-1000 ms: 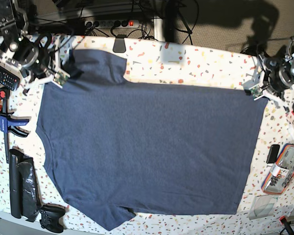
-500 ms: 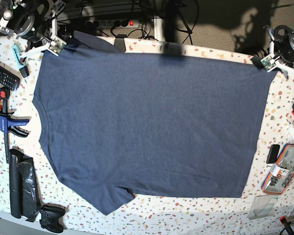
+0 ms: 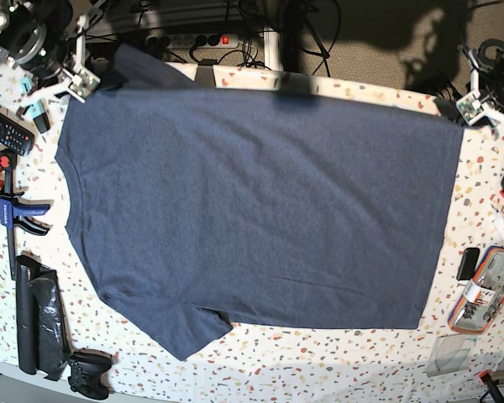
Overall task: Fold the T-shirt properly
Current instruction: 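Pull both hem corners away from the collar to straighten the shirt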
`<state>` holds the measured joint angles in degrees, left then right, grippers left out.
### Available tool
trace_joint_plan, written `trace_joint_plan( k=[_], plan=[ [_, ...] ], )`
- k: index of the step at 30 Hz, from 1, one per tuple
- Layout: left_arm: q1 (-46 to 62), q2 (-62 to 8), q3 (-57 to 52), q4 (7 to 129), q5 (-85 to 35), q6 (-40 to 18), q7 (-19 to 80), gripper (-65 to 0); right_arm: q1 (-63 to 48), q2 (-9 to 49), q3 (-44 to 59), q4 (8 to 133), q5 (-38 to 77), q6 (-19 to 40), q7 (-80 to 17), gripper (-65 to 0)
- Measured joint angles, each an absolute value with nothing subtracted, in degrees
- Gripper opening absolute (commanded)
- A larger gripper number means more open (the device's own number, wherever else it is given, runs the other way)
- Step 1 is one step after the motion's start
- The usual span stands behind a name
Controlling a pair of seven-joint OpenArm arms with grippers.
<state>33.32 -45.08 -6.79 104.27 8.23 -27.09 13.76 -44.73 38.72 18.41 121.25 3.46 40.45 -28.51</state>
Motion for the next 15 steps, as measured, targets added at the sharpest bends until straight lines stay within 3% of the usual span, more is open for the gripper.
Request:
trace_joint_plan(
  k=[4,15],
  plan=[
    [30.2,-44.7,-6.8,104.0,8.4,-27.2,13.9,-65.0,-39.9,38.7,18.4,117.5,4.1,39.7,-23.6,-65.0],
    [15.8,-34.8,-6.7,91.7,9.0,-31.0,10.4,-65.0,-23.1,38.6,14.5,104.9,9.6,39.3,-23.5,-65.0]
  ],
)
